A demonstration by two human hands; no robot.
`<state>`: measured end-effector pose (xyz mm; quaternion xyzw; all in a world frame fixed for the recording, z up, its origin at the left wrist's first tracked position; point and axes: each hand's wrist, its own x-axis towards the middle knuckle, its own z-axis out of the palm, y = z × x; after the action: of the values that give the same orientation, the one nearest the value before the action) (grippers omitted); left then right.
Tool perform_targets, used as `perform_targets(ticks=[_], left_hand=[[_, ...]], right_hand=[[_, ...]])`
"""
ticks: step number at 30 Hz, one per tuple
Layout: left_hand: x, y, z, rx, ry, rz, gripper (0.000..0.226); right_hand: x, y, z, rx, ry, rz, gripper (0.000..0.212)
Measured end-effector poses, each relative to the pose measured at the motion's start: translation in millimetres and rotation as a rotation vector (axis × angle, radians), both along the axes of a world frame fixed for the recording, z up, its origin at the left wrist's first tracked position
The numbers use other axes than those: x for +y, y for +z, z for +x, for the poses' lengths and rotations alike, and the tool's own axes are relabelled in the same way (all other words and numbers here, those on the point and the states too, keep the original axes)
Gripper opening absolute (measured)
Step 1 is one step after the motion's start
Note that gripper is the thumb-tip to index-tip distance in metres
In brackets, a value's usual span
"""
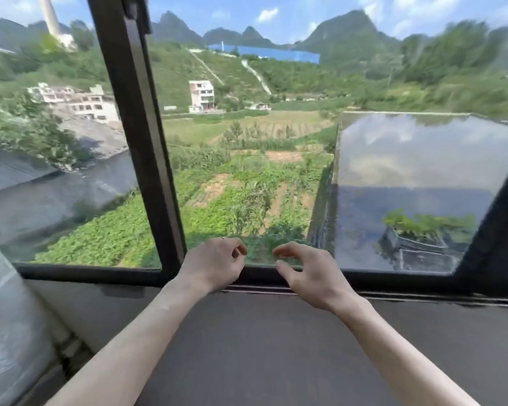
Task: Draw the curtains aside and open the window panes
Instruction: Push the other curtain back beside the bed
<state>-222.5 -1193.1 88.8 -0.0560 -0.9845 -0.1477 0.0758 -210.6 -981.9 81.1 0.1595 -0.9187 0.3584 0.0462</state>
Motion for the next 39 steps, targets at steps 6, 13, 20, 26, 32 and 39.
perform_targets(ticks=[6, 13, 20, 26, 32, 39], left_hand=[[170.1, 13.0, -7.8, 0.025, -0.304, 0.002, 0.021], [375.3, 33.1, 7.7, 0.044, -0.507, 0.071, 0.021], [549.5, 43.5, 32.4, 0.028, -0.625, 0.232, 0.018], [688.6, 41.5, 32.9, -0.044, -0.82, 0.279, 0.017], [837.8, 36.5, 0.3, -0.053, -0.972, 0.301, 0.02], [984.8, 41.1, -62.0, -0.039, -1.09, 0.306, 0.029]], right_hand=[[170.8, 7.4, 45.0, 0.032, -0.33, 0.011, 0.025], [362.8, 17.9, 115.2, 0.072, -0.609, 0.028, 0.027], [521.0, 31.4, 168.7, 0.138, -0.878, 0.039, 0.025], [634.7, 32.3, 192.6, 0.177, -1.061, -0.011, 0.025], [757.1, 28.6, 173.2, 0.168, -1.209, 0.033, 0.025], [888.6, 46.9, 120.0, 0.18, -1.329, 0.046, 0.03]])
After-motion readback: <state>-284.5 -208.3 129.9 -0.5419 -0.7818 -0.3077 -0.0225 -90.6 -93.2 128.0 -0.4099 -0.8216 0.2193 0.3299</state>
